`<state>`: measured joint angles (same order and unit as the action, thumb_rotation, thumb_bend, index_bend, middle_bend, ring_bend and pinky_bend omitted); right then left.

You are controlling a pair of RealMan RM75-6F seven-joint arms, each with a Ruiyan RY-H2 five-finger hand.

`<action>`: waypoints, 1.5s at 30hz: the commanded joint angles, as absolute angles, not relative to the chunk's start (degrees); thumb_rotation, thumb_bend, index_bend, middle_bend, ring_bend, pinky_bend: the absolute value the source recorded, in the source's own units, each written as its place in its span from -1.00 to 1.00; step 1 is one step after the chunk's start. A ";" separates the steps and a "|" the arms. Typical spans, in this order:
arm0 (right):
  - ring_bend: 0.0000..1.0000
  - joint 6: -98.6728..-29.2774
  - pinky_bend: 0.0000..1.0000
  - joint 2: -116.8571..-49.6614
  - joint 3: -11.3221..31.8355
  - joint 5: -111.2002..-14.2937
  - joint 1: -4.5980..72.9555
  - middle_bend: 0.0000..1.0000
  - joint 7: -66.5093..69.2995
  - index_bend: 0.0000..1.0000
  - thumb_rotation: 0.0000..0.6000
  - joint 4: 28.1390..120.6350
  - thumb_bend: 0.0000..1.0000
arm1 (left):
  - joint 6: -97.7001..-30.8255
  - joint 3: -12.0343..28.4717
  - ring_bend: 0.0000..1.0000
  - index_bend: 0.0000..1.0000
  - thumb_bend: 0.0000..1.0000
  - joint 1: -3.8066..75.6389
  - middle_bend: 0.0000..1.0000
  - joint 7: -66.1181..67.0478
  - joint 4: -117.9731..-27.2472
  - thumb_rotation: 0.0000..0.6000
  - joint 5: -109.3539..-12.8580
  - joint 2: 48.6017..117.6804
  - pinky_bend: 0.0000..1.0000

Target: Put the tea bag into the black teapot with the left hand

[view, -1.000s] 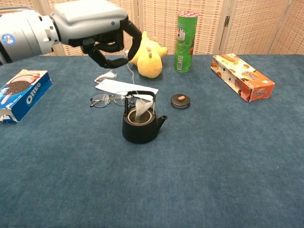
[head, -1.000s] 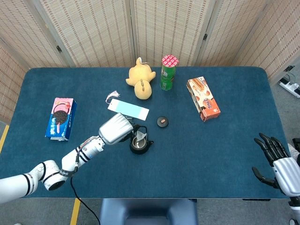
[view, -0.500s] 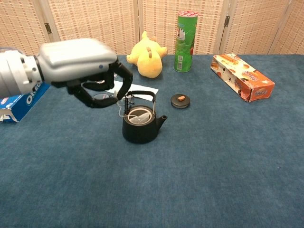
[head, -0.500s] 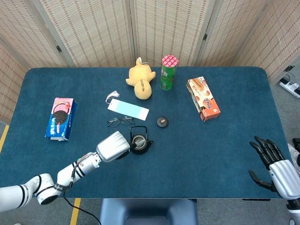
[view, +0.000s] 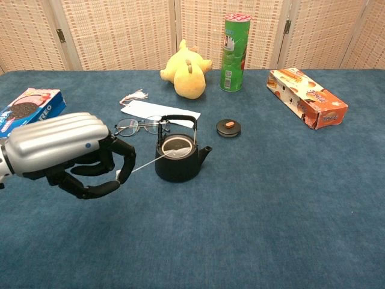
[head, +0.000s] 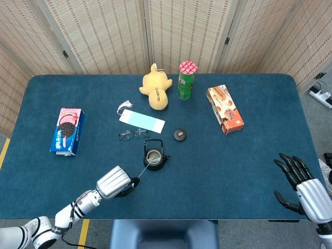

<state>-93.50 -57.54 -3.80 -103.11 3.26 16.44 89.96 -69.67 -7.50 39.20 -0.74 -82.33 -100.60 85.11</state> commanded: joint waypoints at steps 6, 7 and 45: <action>-1.00 -92.86 -1.00 -57.72 -3.94 -103.29 3.56 -1.00 15.59 -1.00 1.00 90.24 -0.21 | -71.05 -9.90 1.00 0.27 0.08 36.42 1.00 -6.14 -77.13 1.00 -102.00 88.76 1.00; -1.00 -92.74 -1.00 -57.74 -3.94 -103.20 3.59 -1.00 15.53 -1.00 1.00 90.23 -0.21 | -71.09 -10.14 1.00 0.27 0.08 36.09 1.00 -6.68 -76.54 1.00 -102.02 89.03 1.00; -1.00 -88.48 -1.00 -57.58 -3.97 -101.02 4.89 -1.00 12.87 -1.00 1.00 91.93 -0.22 | -81.32 -6.94 -0.99 -0.96 -0.44 19.38 -0.85 -2.68 -98.20 1.00 -83.86 59.48 -0.89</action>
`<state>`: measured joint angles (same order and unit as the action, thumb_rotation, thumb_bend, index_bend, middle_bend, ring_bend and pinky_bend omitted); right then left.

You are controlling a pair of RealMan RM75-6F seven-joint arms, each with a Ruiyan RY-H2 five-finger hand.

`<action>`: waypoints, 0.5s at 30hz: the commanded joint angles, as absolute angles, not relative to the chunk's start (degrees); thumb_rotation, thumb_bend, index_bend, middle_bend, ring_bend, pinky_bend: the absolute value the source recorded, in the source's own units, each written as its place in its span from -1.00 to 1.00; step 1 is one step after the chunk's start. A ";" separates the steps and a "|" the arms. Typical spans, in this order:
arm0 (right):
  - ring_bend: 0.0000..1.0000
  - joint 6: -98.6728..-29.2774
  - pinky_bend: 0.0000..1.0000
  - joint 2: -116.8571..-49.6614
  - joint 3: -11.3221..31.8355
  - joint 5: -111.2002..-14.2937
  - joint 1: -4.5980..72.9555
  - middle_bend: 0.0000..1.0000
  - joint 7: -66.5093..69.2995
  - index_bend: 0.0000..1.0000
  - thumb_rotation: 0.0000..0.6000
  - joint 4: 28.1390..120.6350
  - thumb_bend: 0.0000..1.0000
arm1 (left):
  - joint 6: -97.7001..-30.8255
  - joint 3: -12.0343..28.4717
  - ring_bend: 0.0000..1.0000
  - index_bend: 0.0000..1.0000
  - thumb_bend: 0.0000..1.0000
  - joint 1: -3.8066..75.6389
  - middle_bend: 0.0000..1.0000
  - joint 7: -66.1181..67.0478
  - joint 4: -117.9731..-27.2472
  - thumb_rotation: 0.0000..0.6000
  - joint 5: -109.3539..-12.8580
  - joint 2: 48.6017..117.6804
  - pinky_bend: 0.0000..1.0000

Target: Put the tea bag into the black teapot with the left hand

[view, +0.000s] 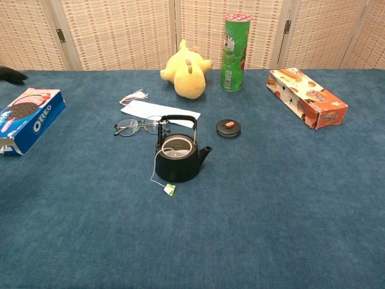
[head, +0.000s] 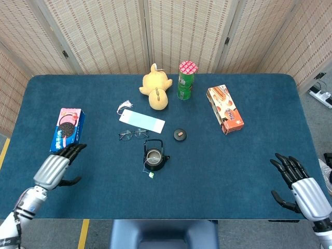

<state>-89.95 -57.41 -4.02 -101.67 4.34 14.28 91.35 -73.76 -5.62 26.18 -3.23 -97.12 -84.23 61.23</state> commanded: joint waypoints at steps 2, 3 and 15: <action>-1.00 -86.92 -1.00 -57.81 -4.05 -100.67 5.36 -1.00 11.25 -1.00 1.00 92.49 -0.21 | -85.79 -7.50 -1.00 -0.96 -0.44 15.76 -0.85 -2.48 -96.67 1.00 -84.84 60.90 -0.91; -1.00 -86.32 -1.00 -57.87 -4.17 -100.71 5.56 -1.00 10.71 -1.00 1.00 92.77 -0.21 | -86.95 -7.81 -1.00 -0.96 -0.44 14.53 -0.85 -2.83 -95.93 1.00 -85.25 61.51 -0.92; -1.00 -85.18 -1.00 -58.62 -5.34 -102.30 5.52 -1.00 5.68 -1.00 1.00 94.61 -0.21 | -92.26 -6.95 -1.00 -0.93 -0.44 7.86 -0.85 0.78 -92.21 1.00 -87.20 65.06 -0.97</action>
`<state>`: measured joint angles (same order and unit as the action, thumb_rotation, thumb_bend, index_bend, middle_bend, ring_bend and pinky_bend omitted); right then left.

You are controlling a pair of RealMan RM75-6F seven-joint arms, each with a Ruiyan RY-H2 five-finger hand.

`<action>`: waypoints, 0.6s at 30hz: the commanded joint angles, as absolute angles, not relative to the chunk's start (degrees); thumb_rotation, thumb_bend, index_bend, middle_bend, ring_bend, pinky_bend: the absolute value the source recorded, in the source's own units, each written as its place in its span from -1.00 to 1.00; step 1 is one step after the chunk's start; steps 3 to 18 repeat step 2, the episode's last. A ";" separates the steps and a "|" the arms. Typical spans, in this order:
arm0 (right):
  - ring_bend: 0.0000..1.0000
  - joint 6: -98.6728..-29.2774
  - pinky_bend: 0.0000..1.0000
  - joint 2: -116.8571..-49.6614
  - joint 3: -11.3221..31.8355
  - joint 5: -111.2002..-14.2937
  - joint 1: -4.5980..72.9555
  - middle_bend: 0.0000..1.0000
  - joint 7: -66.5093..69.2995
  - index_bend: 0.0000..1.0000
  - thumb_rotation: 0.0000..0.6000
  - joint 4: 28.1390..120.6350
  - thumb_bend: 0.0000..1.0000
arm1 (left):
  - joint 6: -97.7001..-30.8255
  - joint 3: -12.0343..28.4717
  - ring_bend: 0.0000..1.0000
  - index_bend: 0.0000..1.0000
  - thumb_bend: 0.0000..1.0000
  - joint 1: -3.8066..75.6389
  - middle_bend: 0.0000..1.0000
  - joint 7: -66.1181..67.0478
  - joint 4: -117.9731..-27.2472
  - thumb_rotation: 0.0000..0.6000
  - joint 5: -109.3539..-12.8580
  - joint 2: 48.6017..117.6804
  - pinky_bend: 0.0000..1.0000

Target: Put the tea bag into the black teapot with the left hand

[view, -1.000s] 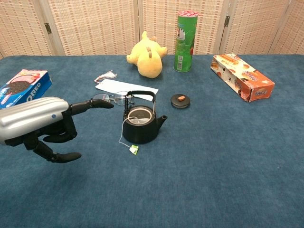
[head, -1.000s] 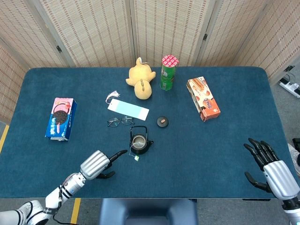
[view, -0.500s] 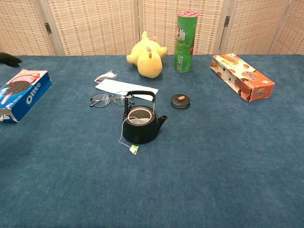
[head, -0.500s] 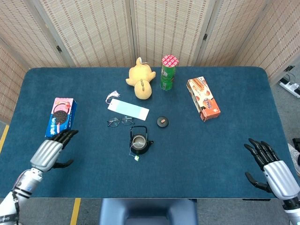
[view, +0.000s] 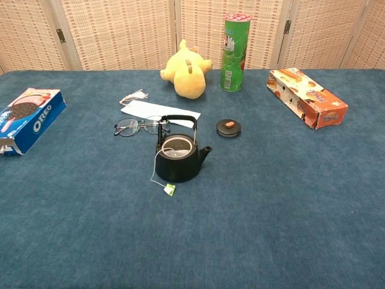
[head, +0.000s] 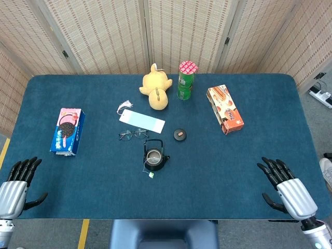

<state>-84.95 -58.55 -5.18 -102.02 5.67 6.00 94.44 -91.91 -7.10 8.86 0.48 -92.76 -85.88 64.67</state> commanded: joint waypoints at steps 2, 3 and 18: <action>-1.00 -85.21 -1.00 -58.71 -5.41 -102.49 5.51 -1.00 5.34 -1.00 1.00 94.72 -0.21 | -91.75 -6.73 -1.00 -0.93 -0.44 7.65 -0.85 0.70 -92.32 1.00 -87.30 64.83 -0.97; -1.00 -85.21 -1.00 -58.71 -5.41 -102.49 5.51 -1.00 5.34 -1.00 1.00 94.72 -0.21 | -91.75 -6.73 -1.00 -0.93 -0.44 7.65 -0.85 0.70 -92.32 1.00 -87.30 64.83 -0.97; -1.00 -85.21 -1.00 -58.71 -5.41 -102.49 5.51 -1.00 5.34 -1.00 1.00 94.72 -0.21 | -91.75 -6.73 -1.00 -0.93 -0.44 7.65 -0.85 0.70 -92.32 1.00 -87.30 64.83 -0.97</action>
